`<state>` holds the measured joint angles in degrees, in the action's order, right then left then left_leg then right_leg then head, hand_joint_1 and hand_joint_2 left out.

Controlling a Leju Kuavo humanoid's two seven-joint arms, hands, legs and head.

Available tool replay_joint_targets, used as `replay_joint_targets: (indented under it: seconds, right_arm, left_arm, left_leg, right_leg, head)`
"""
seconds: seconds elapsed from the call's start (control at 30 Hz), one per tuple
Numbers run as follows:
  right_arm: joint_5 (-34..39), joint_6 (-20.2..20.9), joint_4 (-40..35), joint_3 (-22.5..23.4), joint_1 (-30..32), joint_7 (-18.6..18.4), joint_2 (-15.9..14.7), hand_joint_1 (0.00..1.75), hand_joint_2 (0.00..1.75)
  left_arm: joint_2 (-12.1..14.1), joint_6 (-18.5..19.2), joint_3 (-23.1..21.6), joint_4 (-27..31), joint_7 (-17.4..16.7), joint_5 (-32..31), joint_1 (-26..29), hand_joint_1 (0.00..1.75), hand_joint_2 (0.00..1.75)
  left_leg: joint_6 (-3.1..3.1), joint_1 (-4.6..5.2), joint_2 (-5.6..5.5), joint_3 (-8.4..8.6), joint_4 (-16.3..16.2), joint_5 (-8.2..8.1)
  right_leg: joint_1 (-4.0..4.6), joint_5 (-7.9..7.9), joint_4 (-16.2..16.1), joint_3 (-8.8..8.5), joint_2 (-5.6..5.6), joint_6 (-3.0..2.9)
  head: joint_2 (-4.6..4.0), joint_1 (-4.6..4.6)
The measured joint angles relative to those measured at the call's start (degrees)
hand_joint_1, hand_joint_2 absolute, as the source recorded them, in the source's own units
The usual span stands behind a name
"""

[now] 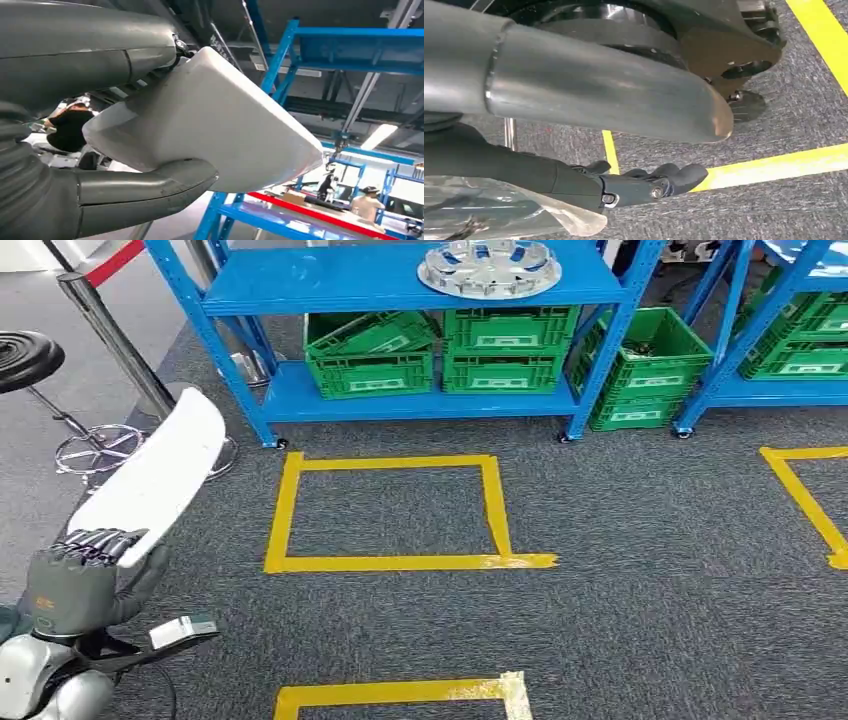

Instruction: Take the parts from the cabinet and place them on the table.

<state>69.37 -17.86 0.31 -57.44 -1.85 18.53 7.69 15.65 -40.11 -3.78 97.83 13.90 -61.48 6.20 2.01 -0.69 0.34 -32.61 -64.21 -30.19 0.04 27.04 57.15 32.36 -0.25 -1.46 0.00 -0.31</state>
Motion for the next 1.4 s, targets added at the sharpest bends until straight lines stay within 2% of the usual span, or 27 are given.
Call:
replay_joint_targets:
  seconds: [0.03,0.07,0.1,0.17,0.2,0.23,0.27,0.3,0.33,0.37,0.4,0.43,0.93,1.07,1.17,1.2,1.23,1.27,1.33,1.37,1.4]
  right_arm:
    - [0.0,-0.1,0.0,0.0,0.0,0.1,0.1,0.00,0.00]
    - [0.0,-0.2,0.0,0.0,-0.1,0.1,0.1,0.00,0.00]
    - [0.0,-0.2,0.0,0.0,-0.1,0.1,0.1,0.00,0.00]
    - [0.1,-0.2,0.0,0.0,0.0,0.1,0.1,0.00,0.00]
    - [0.2,-0.2,0.0,0.0,0.0,0.2,0.1,0.00,0.00]
    - [0.2,-0.3,0.0,0.0,0.0,0.2,0.1,0.00,0.00]
    - [0.2,-0.3,0.0,0.0,0.0,0.3,0.1,0.00,0.00]
    - [0.2,-0.3,0.0,0.0,0.0,0.3,0.1,0.00,0.00]
    - [0.2,-0.6,0.0,0.0,0.0,0.3,0.1,0.00,0.00]
    - [0.2,-0.8,0.0,0.0,0.0,0.3,0.1,0.00,0.00]
    - [0.1,-0.9,0.0,0.0,0.0,0.4,0.1,0.00,0.00]
    - [0.1,-1.0,0.0,0.0,0.0,0.4,0.1,0.00,0.00]
    - [-1.2,-2.2,0.0,0.0,0.0,0.4,0.1,0.00,0.00]
    - [-1.5,-2.5,0.0,0.0,-0.1,0.4,0.1,0.00,0.00]
    - [-1.6,-2.6,0.0,0.0,-0.1,0.5,0.2,0.00,0.00]
    - [-1.6,-2.7,0.0,0.0,-0.1,0.5,0.2,0.00,0.00]
    - [-1.6,-2.7,0.0,-0.1,0.0,0.5,0.2,0.00,0.00]
    - [-1.6,-2.8,0.1,-0.1,-0.1,0.6,0.2,0.00,0.00]
    - [-1.7,-2.9,0.1,-0.1,-0.1,0.6,0.2,0.00,0.00]
    - [-1.7,-3.0,0.1,-0.1,0.0,0.6,0.2,0.00,0.00]
    - [-1.7,-3.0,0.1,-0.1,0.0,0.6,0.2,0.00,0.00]
  left_arm:
    - [0.1,0.0,0.1,0.0,0.0,0.0,0.0,1.75,1.75]
    - [0.2,0.0,0.1,0.0,0.0,0.1,0.0,1.75,1.75]
    - [0.2,0.0,0.1,0.0,0.0,0.2,0.1,1.75,1.75]
    - [0.3,0.0,0.1,0.0,0.0,0.2,0.3,1.75,1.75]
    - [0.4,0.0,0.2,0.0,0.0,0.3,0.4,1.75,1.75]
    - [0.4,0.0,0.2,0.0,0.0,0.3,0.4,1.75,1.75]
    - [0.4,0.0,0.2,0.0,0.0,0.3,0.4,1.75,1.75]
    - [0.4,0.0,0.3,0.1,0.0,0.4,0.5,1.75,1.75]
    - [0.5,0.0,0.3,0.1,0.0,0.4,0.8,1.75,1.75]
    - [0.5,0.0,0.4,0.1,0.0,0.4,0.9,1.75,1.75]
    - [0.5,0.0,0.4,0.2,0.0,0.4,0.9,1.75,1.75]
    - [0.5,0.0,0.5,0.2,0.0,0.4,1.0,1.75,1.75]
    - [0.7,0.0,0.6,0.2,-0.3,0.3,1.2,1.75,1.75]
    - [0.7,0.0,0.6,0.2,-0.5,0.2,1.4,1.75,1.75]
    - [0.9,0.0,1.0,0.6,-0.5,0.2,1.6,1.75,1.75]
    - [0.9,0.0,1.3,0.7,-0.5,0.2,1.6,1.75,1.75]
    - [0.9,0.0,1.3,0.9,-0.5,0.2,1.6,1.75,1.75]
    - [0.9,0.0,1.3,1.0,-0.5,0.2,1.6,1.75,1.75]
    - [0.9,0.0,1.4,1.0,-0.5,0.2,1.9,1.75,1.75]
    - [0.9,0.0,1.4,1.0,-0.5,0.2,2.0,1.75,1.75]
    - [0.8,0.0,1.4,1.0,-0.5,0.2,2.1,1.75,1.75]
  left_leg:
    - [-0.14,-0.03,0.00,2.84,5.2,1.88]
    - [-0.44,0.19,-0.01,3.73,7.0,0.63]
    - [-0.97,0.34,-0.13,3.35,7.1,1.27]
    - [-1.50,0.50,-0.16,2.95,6.9,1.51]
    - [-2.07,0.30,-0.16,2.82,7.3,1.93]
    - [-2.54,-0.04,0.05,2.92,7.7,2.40]
    - [-2.49,0.19,0.00,2.65,7.7,2.37]
    - [-1.76,0.26,-0.29,2.42,7.4,2.01]
    - [-1.87,0.53,-0.28,2.12,7.0,2.02]
    - [-1.96,0.59,-0.28,2.07,7.0,2.12]
    - [-2.14,0.62,-0.27,1.90,7.0,2.23]
    - [-2.24,0.64,-0.26,1.78,6.9,2.30]
    - [-2.30,0.70,-0.25,1.29,6.7,2.62]
    - [-2.48,0.84,-0.26,1.20,6.6,2.71]
    - [-2.91,0.97,-0.41,1.03,6.6,2.98]
    - [-3.40,0.39,-0.46,1.31,7.4,3.69]
    - [-3.56,0.34,-0.57,1.25,7.8,3.99]
    - [-3.85,0.32,-0.72,0.97,7.8,4.23]
    - [-3.85,0.32,-1.20,0.35,7.7,4.57]
    - [-3.67,0.32,-1.55,0.05,7.7,4.74]
    - [-3.51,0.28,-1.97,-0.15,7.6,4.87]
  right_leg:
    - [0.01,0.02,0.3,0.09,0.00,0.11]
    - [0.32,-0.05,0.4,0.37,0.02,0.50]
    - [0.34,-0.26,0.6,0.69,0.04,0.91]
    - [0.20,-0.69,0.4,0.79,-0.03,1.57]
    - [0.31,-0.90,0.3,0.81,-0.02,1.92]
    - [0.26,-0.20,0.7,1.59,0.14,2.11]
    - [0.27,1.57,2.1,2.00,0.14,2.45]
    - [0.28,2.41,0.9,1.47,0.17,0.79]
    - [0.24,-0.57,0.4,0.97,0.20,-0.86]
    - [0.19,-0.55,0.3,1.58,0.26,-0.18]
    - [0.00,-0.35,0.1,1.05,0.19,0.68]
    - [-0.04,-1.46,0.0,1.28,0.27,1.87]
    - [-0.13,-1.61,0.0,1.59,0.19,2.16]
    - [-0.27,-1.79,-0.1,1.59,0.18,2.44]
    - [-0.41,-2.09,-0.3,1.49,-0.08,2.91]
    - [-0.30,-1.70,0.0,1.73,-0.03,3.05]
    - [-0.33,-0.17,1.1,2.58,0.09,3.23]
    - [-0.34,2.50,4.3,3.74,0.13,3.33]
    - [-0.48,7.32,13.6,7.32,0.13,3.48]
    - [-0.52,8.65,17.2,8.57,0.14,3.60]
    - [-0.62,8.38,17.6,8.36,0.13,3.67]
  head:
    - [0.00,-0.02]
    - [0.00,0.02]
    - [0.00,0.09]
    - [0.00,0.04]
    - [0.00,0.04]
    - [0.00,0.02]
    - [0.00,0.39]
    - [0.00,0.72]
    - [0.00,0.81]
    - [0.00,0.90]
    - [0.00,0.94]
    - [0.00,0.88]
    - [0.00,0.85]
    - [0.00,0.87]
    - [0.00,0.83]
    - [0.00,0.83]
    - [0.00,0.98]
    - [0.00,1.11]
    - [0.00,1.07]
    - [0.00,1.14]
    - [0.00,1.11]
